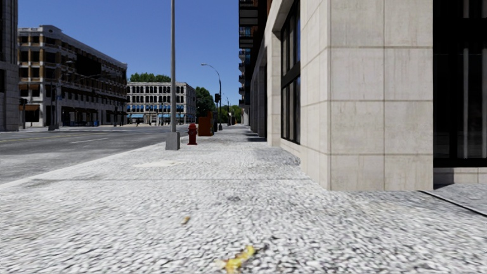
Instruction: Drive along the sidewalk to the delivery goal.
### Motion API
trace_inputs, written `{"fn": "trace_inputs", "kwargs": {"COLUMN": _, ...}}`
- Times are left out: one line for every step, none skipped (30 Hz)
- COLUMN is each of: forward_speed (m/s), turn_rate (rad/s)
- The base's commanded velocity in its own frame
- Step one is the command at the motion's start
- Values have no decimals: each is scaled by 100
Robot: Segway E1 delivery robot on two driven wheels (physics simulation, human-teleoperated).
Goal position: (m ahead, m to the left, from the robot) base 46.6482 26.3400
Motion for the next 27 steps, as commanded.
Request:
{"fn": "trace_inputs", "kwargs": {"forward_speed": 200, "turn_rate": 0}}
{"fn": "trace_inputs", "kwargs": {"forward_speed": 200, "turn_rate": 0}}
{"fn": "trace_inputs", "kwargs": {"forward_speed": 200, "turn_rate": 0}}
{"fn": "trace_inputs", "kwargs": {"forward_speed": 200, "turn_rate": 0}}
{"fn": "trace_inputs", "kwargs": {"forward_speed": 200, "turn_rate": 0}}
{"fn": "trace_inputs", "kwargs": {"forward_speed": 200, "turn_rate": 0}}
{"fn": "trace_inputs", "kwargs": {"forward_speed": 200, "turn_rate": 0}}
{"fn": "trace_inputs", "kwargs": {"forward_speed": 200, "turn_rate": 0}}
{"fn": "trace_inputs", "kwargs": {"forward_speed": 200, "turn_rate": 0}}
{"fn": "trace_inputs", "kwargs": {"forward_speed": 200, "turn_rate": 0}}
{"fn": "trace_inputs", "kwargs": {"forward_speed": 200, "turn_rate": 0}}
{"fn": "trace_inputs", "kwargs": {"forward_speed": 200, "turn_rate": 0}}
{"fn": "trace_inputs", "kwargs": {"forward_speed": 200, "turn_rate": 0}}
{"fn": "trace_inputs", "kwargs": {"forward_speed": 200, "turn_rate": 0}}
{"fn": "trace_inputs", "kwargs": {"forward_speed": 200, "turn_rate": 0}}
{"fn": "trace_inputs", "kwargs": {"forward_speed": 200, "turn_rate": 0}}
{"fn": "trace_inputs", "kwargs": {"forward_speed": 200, "turn_rate": 0}}
{"fn": "trace_inputs", "kwargs": {"forward_speed": 200, "turn_rate": 0}}
{"fn": "trace_inputs", "kwargs": {"forward_speed": 200, "turn_rate": 0}}
{"fn": "trace_inputs", "kwargs": {"forward_speed": 200, "turn_rate": 0}}
{"fn": "trace_inputs", "kwargs": {"forward_speed": 200, "turn_rate": 0}}
{"fn": "trace_inputs", "kwargs": {"forward_speed": 200, "turn_rate": 0}}
{"fn": "trace_inputs", "kwargs": {"forward_speed": 200, "turn_rate": 0}}
{"fn": "trace_inputs", "kwargs": {"forward_speed": 200, "turn_rate": 0}}
{"fn": "trace_inputs", "kwargs": {"forward_speed": 200, "turn_rate": 0}}
{"fn": "trace_inputs", "kwargs": {"forward_speed": 200, "turn_rate": 0}}
{"fn": "trace_inputs", "kwargs": {"forward_speed": 200, "turn_rate": 0}}
